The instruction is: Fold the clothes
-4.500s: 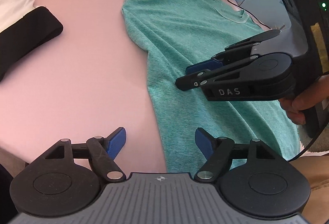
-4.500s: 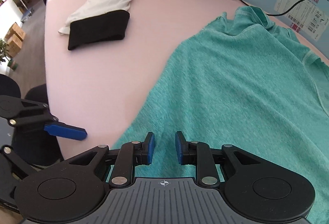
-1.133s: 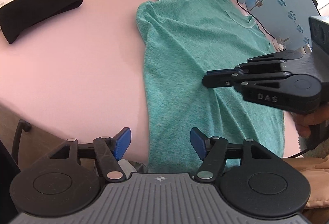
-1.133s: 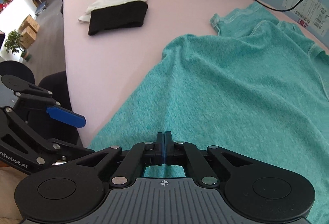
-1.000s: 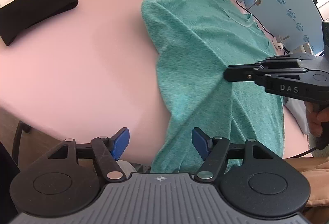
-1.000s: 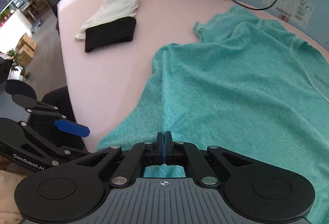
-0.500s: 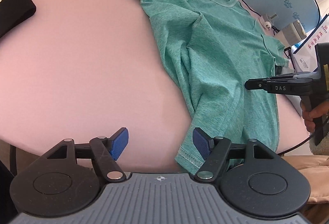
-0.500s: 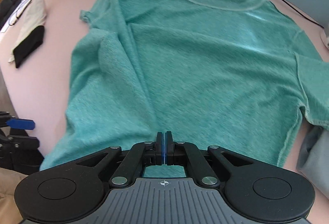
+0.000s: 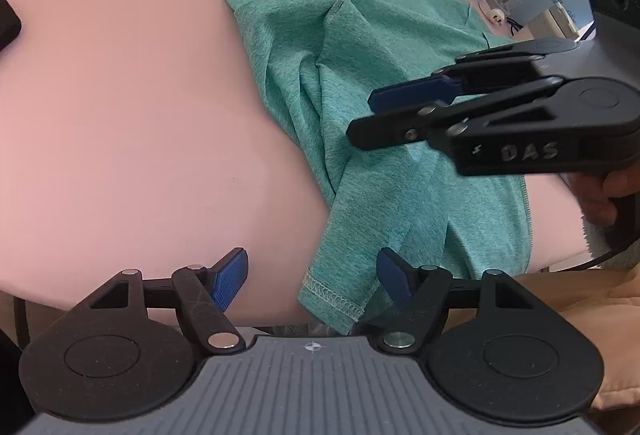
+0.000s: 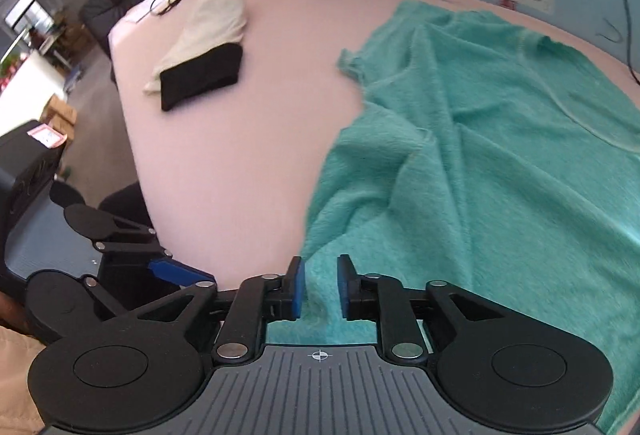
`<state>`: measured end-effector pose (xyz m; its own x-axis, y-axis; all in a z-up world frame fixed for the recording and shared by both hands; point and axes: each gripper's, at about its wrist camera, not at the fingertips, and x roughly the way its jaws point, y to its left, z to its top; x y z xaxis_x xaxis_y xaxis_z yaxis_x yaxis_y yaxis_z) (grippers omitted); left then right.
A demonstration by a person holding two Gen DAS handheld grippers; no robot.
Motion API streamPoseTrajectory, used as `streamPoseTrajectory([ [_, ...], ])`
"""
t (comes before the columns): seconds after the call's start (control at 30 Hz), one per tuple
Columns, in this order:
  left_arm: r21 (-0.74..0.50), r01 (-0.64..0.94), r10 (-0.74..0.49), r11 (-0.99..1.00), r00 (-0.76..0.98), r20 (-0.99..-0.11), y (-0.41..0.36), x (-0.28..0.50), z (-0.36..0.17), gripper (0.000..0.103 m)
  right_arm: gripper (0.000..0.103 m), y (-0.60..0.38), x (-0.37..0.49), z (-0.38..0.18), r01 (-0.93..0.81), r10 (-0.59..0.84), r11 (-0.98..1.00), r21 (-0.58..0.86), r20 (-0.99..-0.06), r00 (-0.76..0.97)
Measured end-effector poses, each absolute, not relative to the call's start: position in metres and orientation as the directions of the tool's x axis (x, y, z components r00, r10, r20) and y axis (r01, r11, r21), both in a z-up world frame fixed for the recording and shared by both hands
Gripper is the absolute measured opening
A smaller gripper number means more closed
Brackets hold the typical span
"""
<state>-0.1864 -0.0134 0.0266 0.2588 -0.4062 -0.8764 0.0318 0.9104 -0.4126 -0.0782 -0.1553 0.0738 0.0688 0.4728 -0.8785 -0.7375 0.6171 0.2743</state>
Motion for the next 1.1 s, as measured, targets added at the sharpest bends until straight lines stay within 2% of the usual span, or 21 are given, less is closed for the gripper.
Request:
streamPoseTrajectory([
  [0.1, -0.477, 0.0, -0.458, 0.879, 0.283, -0.843, -0.008, -0.191, 0.027, 0.066, 0.033, -0.14, -0.089, 0.063, -0.791, 0.408, 0.578, 0.202, -0.911, 0.066],
  [0.17, -0.53, -0.013, -0.504, 0.848, 0.29, -0.813, -0.006, -0.191, 0.025, 0.066, 0.029, -0.145, -0.093, 0.061, -0.804, 0.409, 0.559, 0.203, -0.911, 0.054],
  [0.23, -0.577, -0.011, -0.549, 0.817, 0.29, -0.784, -0.007, -0.189, 0.023, 0.066, 0.004, -0.157, -0.091, 0.061, -0.789, 0.402, 0.578, 0.206, -0.914, 0.055],
  [0.3, -0.62, 0.003, -0.595, 0.785, 0.284, -0.752, -0.009, -0.186, 0.022, 0.066, 0.0, -0.174, -0.087, 0.063, -0.76, 0.383, 0.619, 0.197, -0.921, 0.073],
  [0.53, -0.742, 0.047, -0.733, 0.668, 0.208, -0.647, -0.024, -0.174, 0.016, 0.069, 0.001, -0.245, -0.077, 0.064, -0.577, 0.293, 0.796, 0.18, -0.95, 0.107],
  [0.6, -0.748, 0.058, -0.743, 0.662, 0.19, -0.642, -0.03, -0.172, 0.015, 0.069, 0.002, -0.259, -0.076, 0.059, -0.523, 0.261, 0.836, 0.164, -0.959, 0.115],
  [0.7, -0.749, 0.061, -0.745, 0.66, 0.181, -0.642, -0.034, -0.171, 0.015, 0.07, 0.009, -0.269, -0.074, 0.056, -0.481, 0.204, 0.87, 0.108, -0.967, 0.151],
  [0.77, -0.75, 0.061, -0.747, 0.658, 0.178, -0.641, -0.036, -0.171, 0.015, 0.07, 0.009, -0.274, -0.07, 0.061, -0.463, 0.206, 0.88, 0.105, -0.963, 0.174],
  [0.83, -0.752, 0.061, -0.749, 0.656, 0.175, -0.639, -0.038, -0.169, 0.014, 0.071, 0.009, -0.274, -0.068, 0.07, -0.46, 0.243, 0.878, 0.13, -0.95, 0.196],
  [0.97, -0.762, 0.061, -0.759, 0.645, 0.167, -0.629, -0.046, -0.165, 0.013, 0.071, 0.009, -0.247, -0.069, 0.093, -0.548, 0.428, 0.788, 0.281, -0.89, 0.158],
  [1.1, -0.785, 0.033, -0.779, 0.618, 0.158, -0.607, -0.048, -0.167, 0.007, 0.072, 0.009, -0.21, -0.079, 0.095, -0.659, 0.482, 0.686, 0.309, -0.872, 0.092],
])
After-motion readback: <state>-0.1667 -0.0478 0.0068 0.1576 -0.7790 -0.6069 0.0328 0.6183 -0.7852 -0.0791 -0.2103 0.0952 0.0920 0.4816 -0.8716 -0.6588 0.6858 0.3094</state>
